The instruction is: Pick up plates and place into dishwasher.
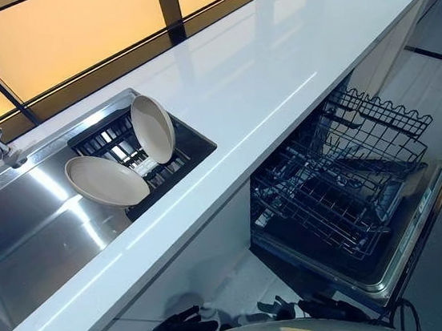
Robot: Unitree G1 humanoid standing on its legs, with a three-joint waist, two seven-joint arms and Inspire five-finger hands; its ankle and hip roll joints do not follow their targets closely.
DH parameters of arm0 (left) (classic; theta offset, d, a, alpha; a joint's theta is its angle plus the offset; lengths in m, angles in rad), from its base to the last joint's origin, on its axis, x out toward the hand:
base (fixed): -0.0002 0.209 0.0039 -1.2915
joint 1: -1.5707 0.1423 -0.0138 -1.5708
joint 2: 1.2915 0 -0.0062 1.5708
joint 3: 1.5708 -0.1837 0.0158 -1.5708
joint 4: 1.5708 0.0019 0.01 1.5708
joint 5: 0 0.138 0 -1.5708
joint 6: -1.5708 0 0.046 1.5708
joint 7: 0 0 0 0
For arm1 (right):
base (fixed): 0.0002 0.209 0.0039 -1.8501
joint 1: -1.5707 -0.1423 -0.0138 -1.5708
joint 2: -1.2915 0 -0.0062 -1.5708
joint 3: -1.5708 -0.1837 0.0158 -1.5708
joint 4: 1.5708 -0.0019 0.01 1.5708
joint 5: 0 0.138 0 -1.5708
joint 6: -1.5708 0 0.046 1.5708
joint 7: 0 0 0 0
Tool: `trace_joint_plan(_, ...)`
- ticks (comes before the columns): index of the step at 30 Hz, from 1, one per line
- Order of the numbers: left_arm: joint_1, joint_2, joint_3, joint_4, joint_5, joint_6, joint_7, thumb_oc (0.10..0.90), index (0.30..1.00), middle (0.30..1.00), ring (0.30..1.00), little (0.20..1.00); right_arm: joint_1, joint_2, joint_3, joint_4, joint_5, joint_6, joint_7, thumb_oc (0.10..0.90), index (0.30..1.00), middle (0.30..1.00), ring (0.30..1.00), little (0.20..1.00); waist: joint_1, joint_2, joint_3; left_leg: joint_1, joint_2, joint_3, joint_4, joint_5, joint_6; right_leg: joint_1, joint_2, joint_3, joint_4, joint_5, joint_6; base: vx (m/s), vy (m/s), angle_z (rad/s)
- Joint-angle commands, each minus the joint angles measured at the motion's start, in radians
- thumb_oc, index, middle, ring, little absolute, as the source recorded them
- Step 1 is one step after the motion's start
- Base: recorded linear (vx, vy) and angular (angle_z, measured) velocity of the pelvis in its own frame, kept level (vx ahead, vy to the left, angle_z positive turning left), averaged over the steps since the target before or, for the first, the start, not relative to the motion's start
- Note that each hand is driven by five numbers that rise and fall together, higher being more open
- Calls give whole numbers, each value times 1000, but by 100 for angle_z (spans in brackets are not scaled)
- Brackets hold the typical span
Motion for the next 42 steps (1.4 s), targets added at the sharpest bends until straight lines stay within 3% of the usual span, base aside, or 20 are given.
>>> trace_joint_plan(1,-42,-26,5,32,-3,-51,-13,800,900,900,900,900,-27,11,9,39,-12,-4,55,800,900,900,900,900,12,6,-2,-44,-54,23,58,-92,2,-18,45,2,126,-161,20,0,0,0)
trace_joint_plan(6,-35,-29,17,29,-43,-35,-46,800,900,900,900,900,-33,16,9,33,-1,5,44,800,900,900,900,900,15,6,1,-39,-53,19,45,-88,5,-16,48,4,129,-163,19,0,0,0)
trace_joint_plan(12,-47,-35,44,-32,-198,-15,-136,800,900,900,900,900,-40,13,4,25,-13,22,30,800,900,900,900,900,14,9,-2,-35,-52,15,33,-84,-2,-19,49,3,123,-159,22,0,0,0)
trace_joint_plan(15,-50,-45,40,-143,-278,25,-257,800,900,900,900,900,-47,8,4,18,-23,32,34,800,900,900,900,900,21,5,2,-53,-58,19,79,-103,1,-23,44,7,129,-158,20,0,0,0)
trace_joint_plan(19,-70,-35,-22,-351,-327,131,-469,800,900,900,900,900,-62,-7,-1,20,-24,39,49,800,900,900,900,900,31,11,11,-52,-55,12,63,-97,7,-29,47,10,137,-155,23,0,0,0)
trace_joint_plan(22,-92,-24,-66,-439,-322,129,-606,800,900,900,900,900,-70,-19,-5,32,-25,37,62,800,900,900,900,900,29,19,12,-43,-46,3,17,-71,1,-33,52,11,139,-152,29,0,0,0)
trace_joint_plan(26,-127,-25,-122,-587,-376,148,-681,800,900,900,900,900,-74,-24,-11,55,-45,22,70,800,900,900,900,900,20,25,8,-42,-42,-7,3,-67,-2,-41,54,19,135,-148,35,0,0,0)
trace_joint_plan(30,-167,-22,-167,-835,-389,194,-750,800,900,900,900,900,-71,-18,-6,73,-69,-4,92,800,900,900,900,900,13,20,12,-43,-49,6,39,-94,13,-44,52,42,144,-150,35,0,0,0)
trace_joint_plan(31,-176,-19,-177,-871,-373,178,-781,800,900,900,900,900,-70,-17,-6,76,-71,-8,93,800,900,900,900,900,12,20,12,-40,-50,7,40,-97,16,-42,53,46,144,-151,35,0,0,0)
trace_joint_plan(37,-283,22,-261,-1133,-433,214,-770,800,900,900,900,900,-44,-1,4,90,-65,-43,91,800,900,900,900,900,-19,27,-3,-24,-43,-1,1,-91,17,-30,68,67,130,-152,37,22,-10,-1)
trace_joint_plan(41,-387,8,-290,-1290,-722,283,-653,800,900,900,900,900,-30,8,31,84,-78,-44,74,800,900,900,900,900,-47,26,-17,-9,-51,13,10,-108,23,-25,74,95,113,-149,32,27,-6,0)
trace_joint_plan(42,-389,7,-290,-1295,-735,286,-648,800,900,900,900,900,-30,8,32,83,-77,-43,74,800,900,900,900,900,-47,26,-17,-8,-52,13,11,-110,23,-25,74,97,114,-149,31,16,-34,-10)
